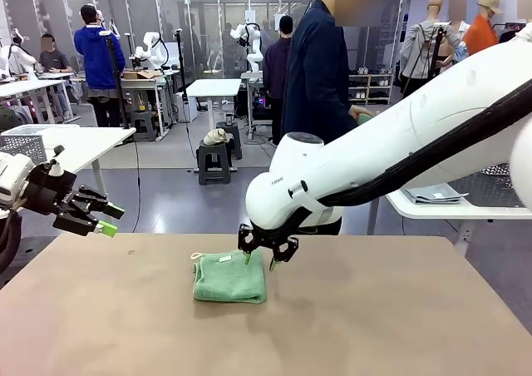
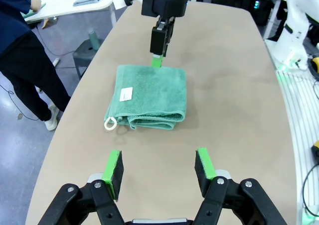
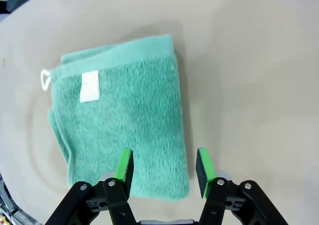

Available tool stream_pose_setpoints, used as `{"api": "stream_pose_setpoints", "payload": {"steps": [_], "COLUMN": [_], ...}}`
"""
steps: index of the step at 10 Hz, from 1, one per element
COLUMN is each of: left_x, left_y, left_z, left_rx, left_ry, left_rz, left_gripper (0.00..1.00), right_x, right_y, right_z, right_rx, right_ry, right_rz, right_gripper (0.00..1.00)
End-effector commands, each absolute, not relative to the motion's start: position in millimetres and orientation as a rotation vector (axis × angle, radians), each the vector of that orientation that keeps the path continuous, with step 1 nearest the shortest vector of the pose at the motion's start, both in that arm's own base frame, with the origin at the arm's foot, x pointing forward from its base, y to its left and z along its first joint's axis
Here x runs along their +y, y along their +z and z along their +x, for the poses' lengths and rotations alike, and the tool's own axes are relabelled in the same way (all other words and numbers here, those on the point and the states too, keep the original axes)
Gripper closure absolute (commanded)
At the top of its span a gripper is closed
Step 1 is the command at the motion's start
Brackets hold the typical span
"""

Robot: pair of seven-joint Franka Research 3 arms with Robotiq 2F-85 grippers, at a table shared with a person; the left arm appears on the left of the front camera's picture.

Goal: Fold the towels and place them in the basket.
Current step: Place the folded Towel with hook on the right side of the table.

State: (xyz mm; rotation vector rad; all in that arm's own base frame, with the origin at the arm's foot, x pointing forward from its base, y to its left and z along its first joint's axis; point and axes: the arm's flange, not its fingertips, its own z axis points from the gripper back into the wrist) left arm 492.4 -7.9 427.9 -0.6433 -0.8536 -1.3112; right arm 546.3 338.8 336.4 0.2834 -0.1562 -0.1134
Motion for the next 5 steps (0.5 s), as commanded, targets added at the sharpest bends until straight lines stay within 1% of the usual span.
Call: {"api": "stream_pose_setpoints", "payload": {"steps": [1,5], "left_x": [-7.6,-7.6], "left_y": [429.3,429.3], "left_z": [492.2,492.2], "left_rx": [-0.859,-0.859], "left_ry": [-1.312,-1.312], "left_rz": [-0.645,-0.645], "left_gripper": [0.26,0.26], "right_x": [342.0,342.1], "right_y": [320.2,306.2], "right_z": [542.6,543.5], "right_rx": [-0.236,-0.258], "right_ry": [-0.137,-0.108], "right_rz": [0.261,0.274], "right_gripper": [0.36,0.36]}}
